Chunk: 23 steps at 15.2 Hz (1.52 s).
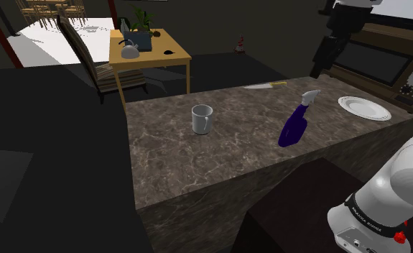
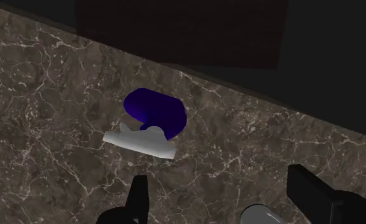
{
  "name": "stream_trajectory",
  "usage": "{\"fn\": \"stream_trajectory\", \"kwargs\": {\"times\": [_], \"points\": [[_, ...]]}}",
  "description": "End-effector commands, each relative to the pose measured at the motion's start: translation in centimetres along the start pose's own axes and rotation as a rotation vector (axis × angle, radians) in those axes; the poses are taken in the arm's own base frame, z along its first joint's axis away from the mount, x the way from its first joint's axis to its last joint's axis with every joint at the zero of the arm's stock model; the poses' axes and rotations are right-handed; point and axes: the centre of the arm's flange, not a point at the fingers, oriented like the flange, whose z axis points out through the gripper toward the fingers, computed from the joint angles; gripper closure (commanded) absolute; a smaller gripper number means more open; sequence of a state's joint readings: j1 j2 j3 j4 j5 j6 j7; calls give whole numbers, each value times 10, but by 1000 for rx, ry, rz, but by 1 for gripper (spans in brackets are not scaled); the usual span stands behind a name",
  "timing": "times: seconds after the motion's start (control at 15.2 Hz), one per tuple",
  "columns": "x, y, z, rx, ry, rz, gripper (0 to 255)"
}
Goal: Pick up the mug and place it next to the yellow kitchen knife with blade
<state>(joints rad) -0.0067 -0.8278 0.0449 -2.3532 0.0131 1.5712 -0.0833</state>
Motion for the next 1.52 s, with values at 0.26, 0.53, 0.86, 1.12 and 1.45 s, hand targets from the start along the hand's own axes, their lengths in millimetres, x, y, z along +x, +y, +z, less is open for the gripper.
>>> {"fn": "stream_trajectory", "kwargs": {"times": [0.26,0.53,0.86,1.12,1.45], "points": [[39,-12,31,12,5,-6,0],[79,-25,62,25,9,-13,0],[128,-42,101,40,15,-21,0],[168,-56,131,53,19,-27,0],[217,-75,168,68,25,-35,0]]}}
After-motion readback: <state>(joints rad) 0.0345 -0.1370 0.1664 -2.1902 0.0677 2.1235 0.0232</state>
